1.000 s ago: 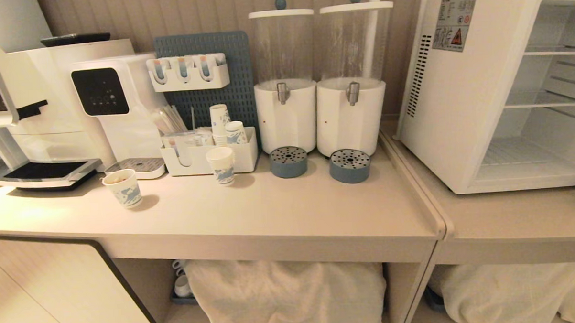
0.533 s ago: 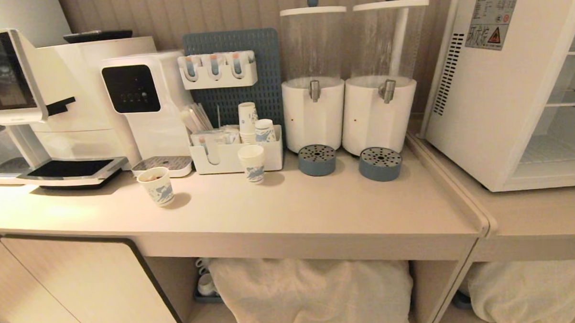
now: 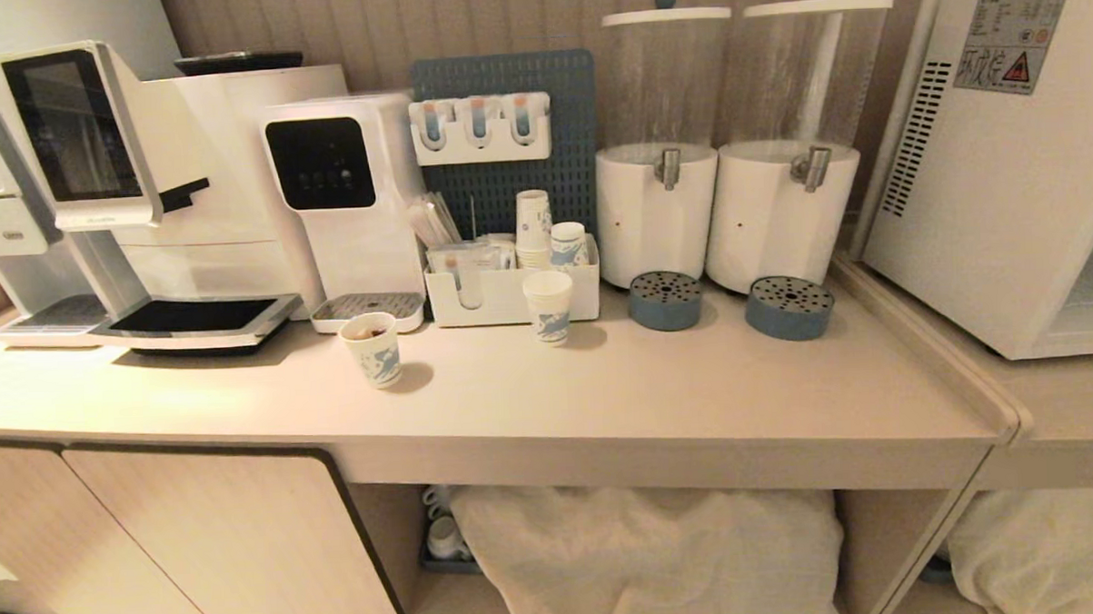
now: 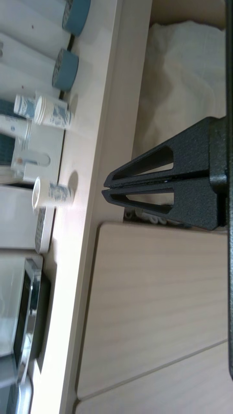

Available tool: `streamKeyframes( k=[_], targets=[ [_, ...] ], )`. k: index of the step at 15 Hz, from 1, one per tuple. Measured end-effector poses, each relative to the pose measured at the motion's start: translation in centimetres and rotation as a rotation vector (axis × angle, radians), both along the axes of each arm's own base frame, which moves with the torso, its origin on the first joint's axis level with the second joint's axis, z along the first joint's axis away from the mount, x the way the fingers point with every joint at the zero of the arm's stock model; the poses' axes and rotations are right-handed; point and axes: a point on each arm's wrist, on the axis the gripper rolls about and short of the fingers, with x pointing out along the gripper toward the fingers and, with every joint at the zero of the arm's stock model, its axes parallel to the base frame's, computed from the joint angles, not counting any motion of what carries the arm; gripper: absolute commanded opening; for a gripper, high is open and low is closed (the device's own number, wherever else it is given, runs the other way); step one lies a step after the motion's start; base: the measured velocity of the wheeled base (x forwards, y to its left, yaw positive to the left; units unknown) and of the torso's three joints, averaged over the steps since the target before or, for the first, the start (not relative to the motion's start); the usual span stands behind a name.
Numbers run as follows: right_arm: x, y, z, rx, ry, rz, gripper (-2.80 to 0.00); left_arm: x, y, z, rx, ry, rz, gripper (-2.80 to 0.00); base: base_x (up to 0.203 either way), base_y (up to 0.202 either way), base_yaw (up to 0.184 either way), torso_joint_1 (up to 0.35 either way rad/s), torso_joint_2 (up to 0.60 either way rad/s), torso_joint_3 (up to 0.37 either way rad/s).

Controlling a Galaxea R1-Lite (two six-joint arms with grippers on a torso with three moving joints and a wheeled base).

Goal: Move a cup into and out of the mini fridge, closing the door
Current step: Place the ceramic cup on the table

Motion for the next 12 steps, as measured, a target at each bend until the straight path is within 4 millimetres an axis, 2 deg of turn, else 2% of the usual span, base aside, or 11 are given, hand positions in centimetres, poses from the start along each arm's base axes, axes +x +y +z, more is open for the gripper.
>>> streamKeyframes(
  k=[3, 9, 12],
  targets=[
    [0.0, 0.0, 0.0, 0.000, -0.001, 0.000, -2.80, 0.0, 0.0, 0.0, -0.001, 0.000, 0.000, -2.80, 0.000, 0.126, -0.002, 0.002, 0.00, 0.004],
    [-0.1, 0.0, 0.4, 0.025, -0.018, -0.015, -2.80, 0.0, 0.0, 0.0, 0.000, 0.000, 0.000, -2.80, 0.000, 0.000, 0.000, 0.000, 0.00, 0.000],
    [-1.6, 0.0, 4.6, 0.039, -0.156, -0.009, -2.80, 0.0, 0.0, 0.0, 0.000, 0.000, 0.000, -2.80, 0.000, 0.000, 0.000, 0.000, 0.00, 0.000]
  ],
)
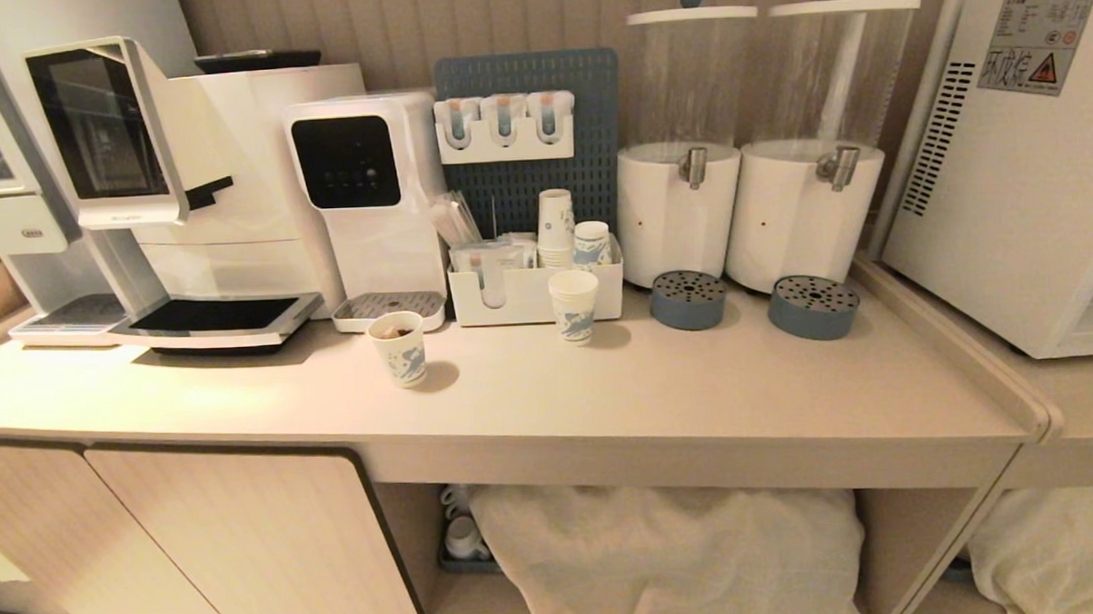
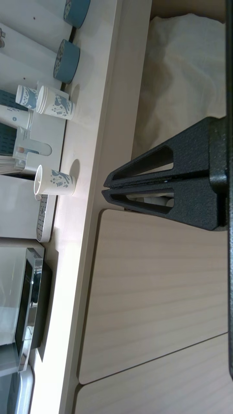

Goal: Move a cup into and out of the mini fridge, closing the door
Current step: Place the ceramic cup on the table

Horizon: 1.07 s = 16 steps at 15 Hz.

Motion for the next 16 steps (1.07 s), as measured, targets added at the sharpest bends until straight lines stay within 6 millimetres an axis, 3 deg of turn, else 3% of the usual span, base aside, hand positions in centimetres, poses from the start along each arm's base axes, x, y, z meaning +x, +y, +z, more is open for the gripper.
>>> streamKeyframes(
  k=[2, 4, 6, 9, 12, 16],
  targets=[
    [-1.1, 0.0, 3.8, 0.002, -0.059, 0.005, -2.80, 0.0, 0.0, 0.0, 0.000, 0.000, 0.000, -2.80, 0.000, 0.000, 0.000, 0.000, 0.00, 0.000],
    [-0.8, 0.0, 7.3, 0.001, -0.060, 0.016, -2.80, 0.0, 0.0, 0.0, 0.000, 0.000, 0.000, -2.80, 0.000, 0.000, 0.000, 0.000, 0.00, 0.000],
    [0.6, 0.1, 10.5, 0.000, -0.027, 0.055, -2.80, 0.0, 0.0, 0.0, -0.001, -0.001, 0.000, -2.80, 0.000, 0.000, 0.000, 0.000, 0.00, 0.000],
    [4.7, 0.3, 14.1, 0.001, 0.043, 0.120, -2.80, 0.0, 0.0, 0.0, -0.001, -0.001, 0.000, -2.80, 0.000, 0.000, 0.000, 0.000, 0.00, 0.000],
    [9.6, 0.5, 15.0, 0.007, 0.118, 0.181, -2.80, 0.0, 0.0, 0.0, -0.001, -0.001, 0.000, -2.80, 0.000, 0.000, 0.000, 0.000, 0.00, 0.000],
    [15.7, 0.9, 14.0, 0.026, 0.213, 0.312, -2.80, 0.0, 0.0, 0.0, -0.002, -0.001, 0.000, -2.80, 0.000, 0.000, 0.000, 0.000, 0.00, 0.000]
  ],
)
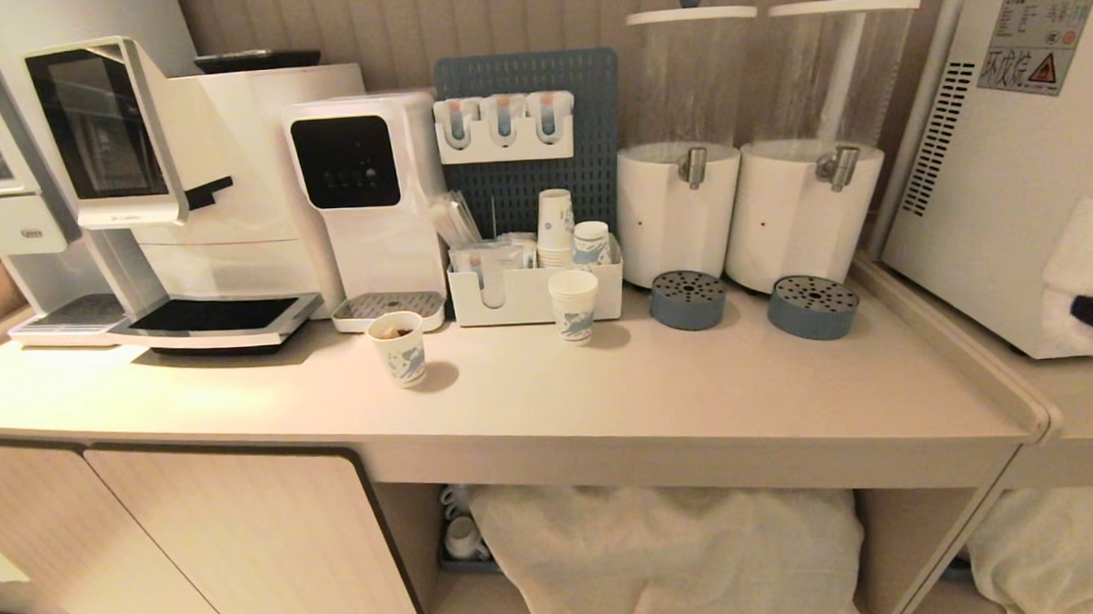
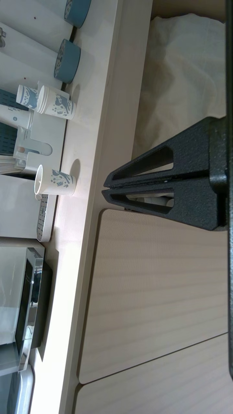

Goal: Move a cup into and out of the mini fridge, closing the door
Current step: Place the ceramic cup on the table

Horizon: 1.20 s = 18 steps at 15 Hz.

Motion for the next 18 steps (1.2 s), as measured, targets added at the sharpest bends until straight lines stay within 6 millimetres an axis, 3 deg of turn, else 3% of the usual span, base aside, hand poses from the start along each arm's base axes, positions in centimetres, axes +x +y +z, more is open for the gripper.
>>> streamKeyframes(
  k=[5, 11, 18],
  targets=[
    [8.5, 0.2, -3.3, 0.000, 0.028, 0.062, -2.80, 0.0, 0.0, 0.0, 0.000, 0.000, 0.000, -2.80, 0.000, 0.000, 0.000, 0.000, 0.00, 0.000],
    [18.5, 0.8, -10.2, -0.043, 0.021, 0.076, -2.80, 0.0, 0.0, 0.0, 0.000, 0.000, 0.000, -2.80, 0.000, 0.000, 0.000, 0.000, 0.00, 0.000],
    [25.5, 3.5, -17.6, -0.115, 0.007, -0.097, -2.80, 0.0, 0.0, 0.0, -0.004, 0.000, -0.001, -2.80, 0.000, 0.000, 0.000, 0.000, 0.00, 0.000]
  ],
)
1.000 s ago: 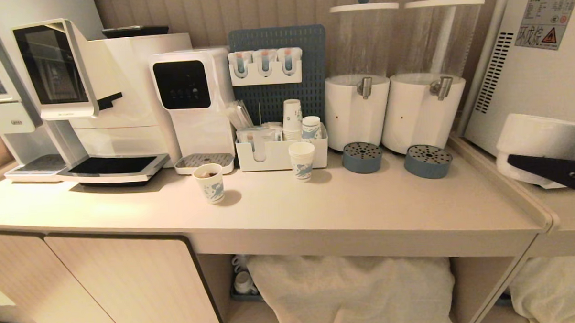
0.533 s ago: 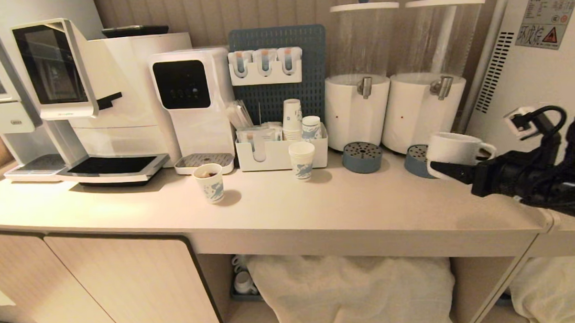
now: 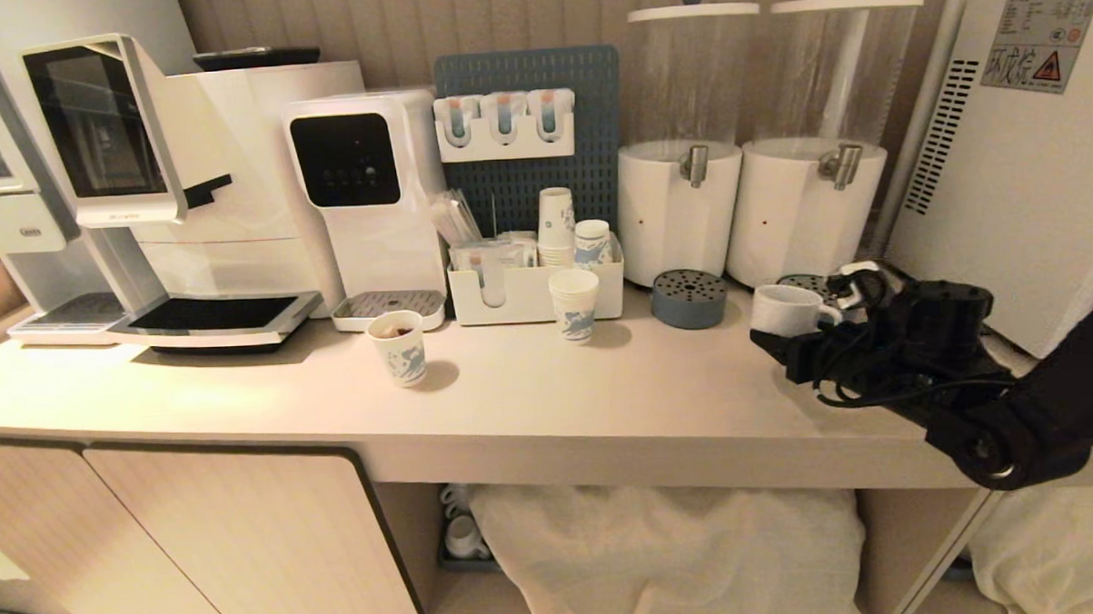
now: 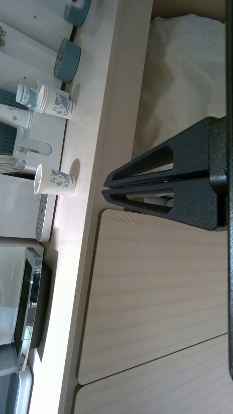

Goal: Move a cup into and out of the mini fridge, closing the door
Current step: Place the ceramic cup on the table

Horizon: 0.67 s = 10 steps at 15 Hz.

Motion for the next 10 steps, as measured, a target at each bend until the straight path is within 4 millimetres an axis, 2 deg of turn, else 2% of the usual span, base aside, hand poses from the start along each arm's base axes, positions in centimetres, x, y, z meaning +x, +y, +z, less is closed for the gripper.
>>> streamKeyframes(
  k=[5, 10],
  targets=[
    [2.0, 1.3, -3.8, -0.050, 0.008, -0.080, -2.80, 0.0, 0.0, 0.0, -0.001, 0.000, 0.000, -2.80, 0.000, 0.000, 0.000, 0.000, 0.00, 0.000],
    [3.0, 1.5, -5.7, -0.063, 0.014, -0.124, -2.80, 0.0, 0.0, 0.0, -0.001, 0.000, 0.000, -2.80, 0.000, 0.000, 0.000, 0.000, 0.00, 0.000]
  ],
)
